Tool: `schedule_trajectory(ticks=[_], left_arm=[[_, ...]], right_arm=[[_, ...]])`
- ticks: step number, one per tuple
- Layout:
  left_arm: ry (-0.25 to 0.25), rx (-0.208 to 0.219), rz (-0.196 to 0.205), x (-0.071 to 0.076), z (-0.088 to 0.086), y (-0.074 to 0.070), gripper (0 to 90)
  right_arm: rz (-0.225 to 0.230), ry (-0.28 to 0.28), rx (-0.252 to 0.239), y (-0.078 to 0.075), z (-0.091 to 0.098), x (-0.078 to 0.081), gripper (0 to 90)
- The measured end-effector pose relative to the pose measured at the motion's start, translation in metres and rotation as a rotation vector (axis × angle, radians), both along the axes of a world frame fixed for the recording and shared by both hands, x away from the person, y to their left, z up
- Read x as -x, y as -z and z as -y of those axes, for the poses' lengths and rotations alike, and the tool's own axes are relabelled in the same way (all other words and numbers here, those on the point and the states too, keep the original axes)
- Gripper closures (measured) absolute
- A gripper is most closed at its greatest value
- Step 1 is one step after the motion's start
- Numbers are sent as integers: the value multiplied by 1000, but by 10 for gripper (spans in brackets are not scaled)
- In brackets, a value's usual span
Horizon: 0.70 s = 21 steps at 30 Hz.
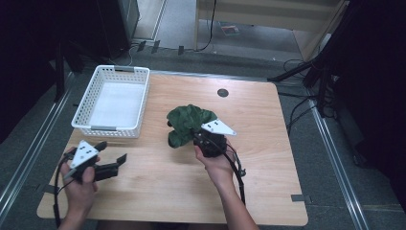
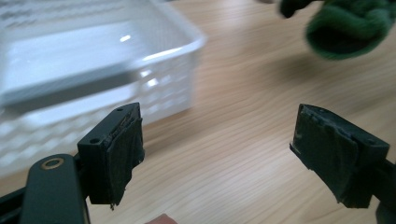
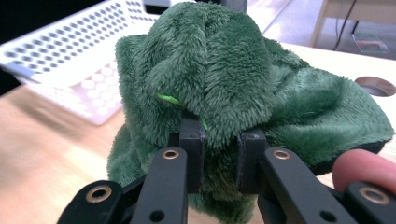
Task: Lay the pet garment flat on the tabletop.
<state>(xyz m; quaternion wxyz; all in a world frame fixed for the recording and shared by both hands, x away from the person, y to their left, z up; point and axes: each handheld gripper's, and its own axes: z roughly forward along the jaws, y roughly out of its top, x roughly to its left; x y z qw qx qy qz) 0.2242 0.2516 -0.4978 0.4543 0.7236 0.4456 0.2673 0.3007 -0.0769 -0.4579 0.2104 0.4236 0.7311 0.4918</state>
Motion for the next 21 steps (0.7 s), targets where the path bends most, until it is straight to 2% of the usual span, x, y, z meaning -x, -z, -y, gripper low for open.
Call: schedule_trajectory(ticks=[1, 2, 3, 4, 5, 6, 7, 8, 9, 10, 11, 12, 13, 14, 15, 16, 17, 18, 19, 21], left_arm=[[63, 18, 16, -4, 22, -10, 167], [63, 18, 16, -4, 22, -10, 167], [121, 14, 38, -7, 41, -17, 167], [121, 14, 38, -7, 41, -17, 168], [152, 11, 45, -7, 48, -20, 168], [182, 28, 49, -6, 55, -21, 168], [215, 47, 46, -5, 60, -21, 168], [245, 65, 39, -4, 64, -18, 168], [267, 68, 29, -3, 67, -15, 167], [281, 62, 17, -2, 69, -11, 168], [297, 47, 5, -1, 71, -6, 168], [310, 41, -9, 0, 71, -1, 168], [321, 36, -20, 1, 70, 3, 168], [327, 38, -42, 3, 67, 10, 168], [327, 38, -42, 3, 67, 10, 168], [321, 38, -54, 2, 63, 14, 168], [321, 38, -54, 2, 63, 14, 168], [313, 46, -55, 1, 61, 15, 168], [308, 55, -54, 0, 59, 14, 170], [303, 72, -53, -1, 56, 13, 171]], right_arm=[[12, -14, -11, -6, 1, 16, 782], [12, -14, -11, -6, 1, 16, 782], [15, -17, -20, -10, 3, 32, 781], [15, -17, -20, -10, 3, 32, 781], [17, -13, -28, -11, 5, 39, 781], [7, -15, -29, -11, 8, 54, 781], [0, -14, -27, -9, 9, 61, 781], [0, -14, -27, -9, 9, 61, 781], [-7, -11, -27, -6, 11, 68, 780], [-24, -5, -14, 4, 13, 81, 780], [-38, -6, -6, 11, 13, 86, 778], [-38, -6, -6, 11, 13, 86, 778], [-53, -10, 6, 19, 13, 90, 772], [-89, 5, 21, 37, 14, 94, 732], [-89, 5, 21, 37, 14, 94, 732], [-114, -5, 14, 44, 16, 94, 620], [-114, -5, 14, 44, 16, 94, 620], [-122, -13, 24, 45, 16, 93, 561], [-105, -12, 30, 44, 17, 93, 525], [-63, 4, 21, 39, 19, 94, 525]])
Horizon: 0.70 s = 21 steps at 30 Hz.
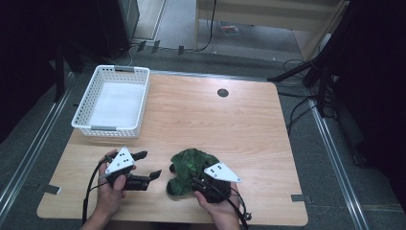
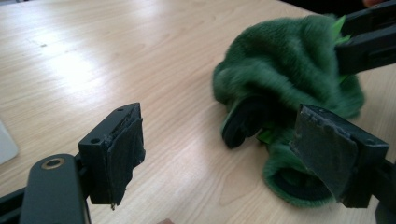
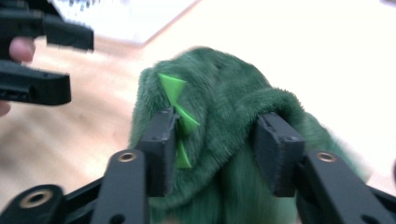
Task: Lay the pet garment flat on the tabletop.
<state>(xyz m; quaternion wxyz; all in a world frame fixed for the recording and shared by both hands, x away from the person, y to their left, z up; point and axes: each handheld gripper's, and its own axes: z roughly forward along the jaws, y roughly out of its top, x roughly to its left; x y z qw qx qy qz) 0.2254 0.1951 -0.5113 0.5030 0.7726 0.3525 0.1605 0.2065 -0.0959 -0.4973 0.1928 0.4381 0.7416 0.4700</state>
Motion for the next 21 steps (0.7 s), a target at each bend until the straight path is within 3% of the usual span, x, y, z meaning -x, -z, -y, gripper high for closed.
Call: schedule_trajectory(ticks=[4, 6, 7, 9, 10, 12, 15, 16, 17, 18, 19, 21], left_arm=[[0, 2, -1, -1, -2, 0, 172], [0, 7, -2, -1, -2, 0, 171], [0, 10, -4, -1, -2, -1, 171], [-3, 17, -9, -1, -2, -1, 172], [-4, 22, -11, -2, -1, -1, 172], [-4, 22, -16, -3, 0, 0, 173], [-7, 19, -26, -4, 3, 2, 172], [-2, 11, -32, -4, 4, 3, 173], [-5, 5, -37, -4, 4, 4, 172], [-8, -2, -39, -4, 5, 5, 173], [-8, -2, -39, -4, 5, 5, 173], [-15, -6, -40, -4, 4, 6, 173]], right_arm=[[17, -16, 12, -6, 3, 0, 544], [21, -21, 4, -7, 5, -1, 726], [21, -21, 4, -7, 5, -1, 726], [12, -28, -23, -11, 6, -5, 871], [36, -31, -3, -20, 5, -13, 900], [57, -24, 4, -25, 4, -20, 900], [99, 7, -30, -43, 4, -57, 900], [109, 43, -12, -47, 5, -75, 847], [130, 94, 53, -48, 7, -92, 779], [88, 160, 43, -51, 19, -117, 688], [88, 160, 43, -51, 19, -117, 688], [49, 133, -56, -55, 32, -123, 599]])
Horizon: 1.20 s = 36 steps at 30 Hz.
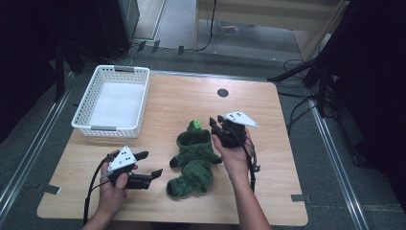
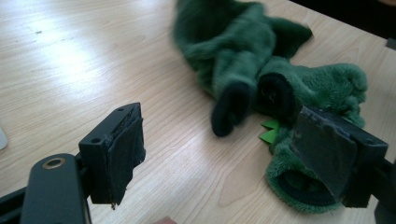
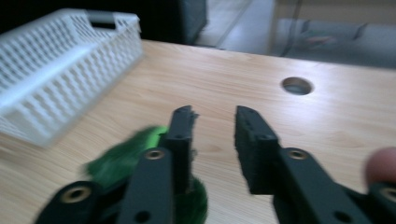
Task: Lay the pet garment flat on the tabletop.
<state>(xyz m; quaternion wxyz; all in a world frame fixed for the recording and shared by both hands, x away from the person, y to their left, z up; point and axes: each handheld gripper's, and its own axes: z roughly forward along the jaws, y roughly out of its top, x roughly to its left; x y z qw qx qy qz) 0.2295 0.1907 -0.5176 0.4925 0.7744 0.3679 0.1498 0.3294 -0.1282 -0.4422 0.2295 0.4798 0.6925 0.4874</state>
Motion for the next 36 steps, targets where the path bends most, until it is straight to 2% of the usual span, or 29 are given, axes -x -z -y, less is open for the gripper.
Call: schedule_trajectory(ticks=[2, 3, 4, 7, 9, 11, 13, 14, 15, 16, 17, 18, 19, 20, 21, 23, 24, 25, 26, 27, 28, 29, 30, 31, 32, 33, 34, 35, 36], left_arm=[[-10, 0, -17, -3, -1, 3, 173], [-30, 1, -42, -9, 2, 7, 175], [-30, 1, -42, -9, 2, 7, 175], [-51, 11, -65, -20, 10, 4, 175], [-72, 25, -77, -29, 18, -1, 174], [-128, 34, -94, -43, 27, -6, 172], [-177, 63, -129, -56, 32, -7, 164], [-197, 76, -148, -64, 37, -6, 143], [-221, 82, -159, -75, 45, -5, 143], [-221, 82, -159, -75, 45, -5, 143], [-232, 63, -163, -84, 52, -5, 143], [-237, 53, -173, -89, 55, -5, 145], [-255, 22, -189, -101, 63, -3, 160], [-255, 22, -189, -101, 63, -3, 171], [-271, 4, -193, -107, 66, -1, 171], [-302, -19, -212, -117, 70, 2, 272], [-315, -47, -236, -124, 74, 5, 362], [-315, -47, -236, -124, 74, 5, 399], [-302, -54, -253, -128, 77, 8, 399], [-290, -65, -275, -133, 83, 13, 463], [-290, -65, -275, -133, 83, 13, 500], [-287, -86, -273, -135, 86, 14, 500], [-287, -100, -275, -137, 88, 16, 551], [-292, -133, -269, -141, 91, 17, 684], [-292, -133, -269, -141, 91, 17, 733], [-293, -140, -268, -143, 90, 18, 733], [-295, -148, -249, -145, 88, 16, 842], [-290, -164, -232, -146, 88, 15, 867], [-290, -164, -232, -146, 88, 15, 877]], right_arm=[[11, -21, 2, 2, 6, 6, 573], [-15, -36, 10, 13, 9, 11, 536], [-15, -36, 10, 13, 9, 11, 536], [-66, -48, 31, 30, 8, 10, 521], [-75, -57, 32, 31, 5, 6, 515], [-82, -74, 46, 29, -1, -2, 505], [-126, -111, 62, 28, -9, -16, 501], [-172, -163, 123, 34, -21, -31, 511], [-180, -174, 177, 39, -27, -37, 513], [-180, -174, 177, 39, -27, -37, 513], [-194, -179, 208, 43, -31, -42, 512], [-235, -204, 228, 51, -34, -51, 512], [-271, -208, 210, 59, -34, -60, 533], [-271, -208, 210, 59, -34, -60, 533], [-288, -208, 210, 63, -34, -64, 548], [-325, -201, 219, 69, -34, -67, 652], [-354, -198, 188, 72, -30, -69, 780], [-354, -198, 188, 72, -30, -69, 780], [-355, -198, 162, 73, -29, -69, 824], [-316, -196, 112, 72, -22, -66, 876], [-316, -196, 112, 72, -22, -66, 876], [-295, -190, 109, 70, -20, -64, 882], [-279, -193, 107, 69, -18, -63, 884], [-227, -193, 112, 64, -13, -59, 885], [-207, -191, 112, 62, -11, -57, 884], [-207, -191, 112, 62, -11, -57, 884], [-146, -167, 128, 57, -3, -53, 882], [-140, -153, 131, 57, 2, -52, 882], [-150, -154, 131, 59, 5, -52, 881]])
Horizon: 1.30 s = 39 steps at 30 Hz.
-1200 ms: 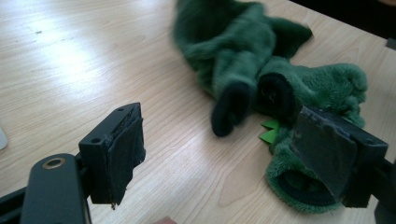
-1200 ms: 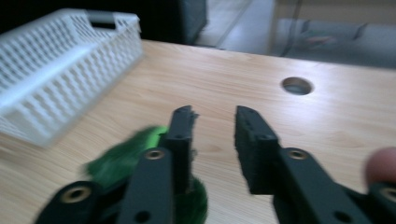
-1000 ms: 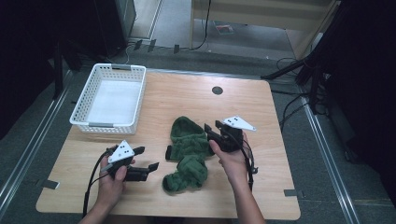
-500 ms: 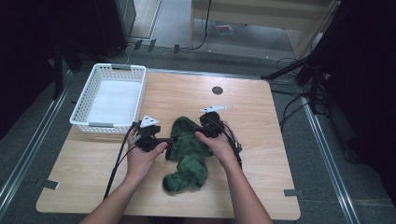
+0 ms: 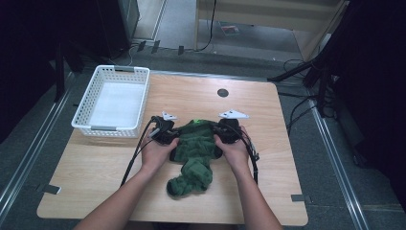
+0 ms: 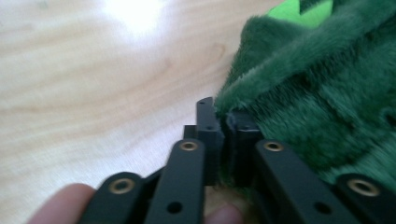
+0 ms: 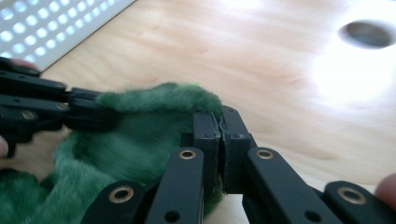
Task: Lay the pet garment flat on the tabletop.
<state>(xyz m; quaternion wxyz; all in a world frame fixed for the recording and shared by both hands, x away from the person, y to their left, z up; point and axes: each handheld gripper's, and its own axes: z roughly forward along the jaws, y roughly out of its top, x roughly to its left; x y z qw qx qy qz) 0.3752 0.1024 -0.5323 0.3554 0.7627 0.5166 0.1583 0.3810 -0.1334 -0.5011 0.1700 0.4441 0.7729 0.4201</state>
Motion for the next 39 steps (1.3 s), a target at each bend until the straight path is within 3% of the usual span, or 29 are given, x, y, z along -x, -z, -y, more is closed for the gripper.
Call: schedule_trajectory(ticks=[1, 2, 3, 4, 5, 6, 7, 8, 9, 11, 14, 15, 16, 18, 19, 20, 21, 22, 24, 25, 29, 31, 35, 37, 38, 39], left_arm=[[1, -46, 25, 0, 4, -2, 883], [1, -46, 25, 0, 4, -2, 882], [5, -59, 33, 0, 7, -1, 882], [21, -80, 30, -1, 9, 0, 867], [29, -78, 25, -1, 10, 2, 867], [44, -76, 16, 0, 10, 4, 761], [54, -64, 10, 0, 8, 4, 761], [57, -27, 10, 2, 0, 1, 653], [57, -27, 10, 2, 0, 1, 610], [26, 81, 22, 2, -12, -7, 567], [9, 195, 75, 1, -14, -20, 555], [5, 212, 87, -1, -12, -23, 558], [-5, 236, 102, -3, -10, -26, 558], [-30, 278, 84, -11, -6, -26, 618], [-68, 277, 38, -19, -6, -22, 701], [-68, 277, 38, -19, -6, -22, 725], [-75, 258, -24, -24, -5, -14, 728], [-75, 258, -24, -24, -5, -14, 721], [-39, 185, -52, -21, -1, -7, 683], [-27, 148, -52, -19, 1, -3, 638], [-27, 96, -49, -14, 2, 2, 537], [-4, 81, -47, -13, 5, 3, 536], [21, 48, -31, -9, 12, 5, 610], [20, 34, -23, -8, 13, 5, 699], [19, 31, -19, -7, 14, 6, 784], [29, 19, -17, -5, 15, 8, 814]], right_arm=[[-14, 1, 18, 4, 2, 0, 878], [-14, 1, 18, 4, 2, 0, 878], [-20, 3, 59, 10, 3, 1, 870], [-46, 15, 125, 23, 5, 1, 786], [-46, 15, 125, 23, 5, 1, 786], [-97, 23, 86, 29, 14, 1, 599], [-97, 23, 86, 29, 14, 1, 599], [-128, -14, 27, 25, 23, 4, 466], [-128, -14, 27, 25, 23, 4, 466], [-94, -65, -16, 14, 32, 10, 424], [-48, -72, -128, -6, 39, 9, 503], [-30, -67, -191, -19, 34, 2, 631], [-30, -67, -191, -19, 34, 2, 631], [-20, -32, -211, -26, 20, -7, 725], [-44, 10, -171, -23, 2, -17, 772], [-44, 10, -171, -23, 2, -17, 772], [-101, 4, -115, -13, -12, -26, 753], [-101, 4, -115, -13, -12, -26, 753], [-142, 14, -44, 0, -19, -30, 707], [-165, 29, -19, 6, -20, -31, 679], [-197, 51, 34, 21, -15, -27, 608], [-217, 49, 21, 24, -13, -25, 609], [-210, 17, 51, 26, -13, -19, 639], [-212, 7, 72, 28, -14, -17, 662], [-199, 1, 85, 32, -14, -15, 726], [-196, -4, 79, 32, -14, -14, 753]])
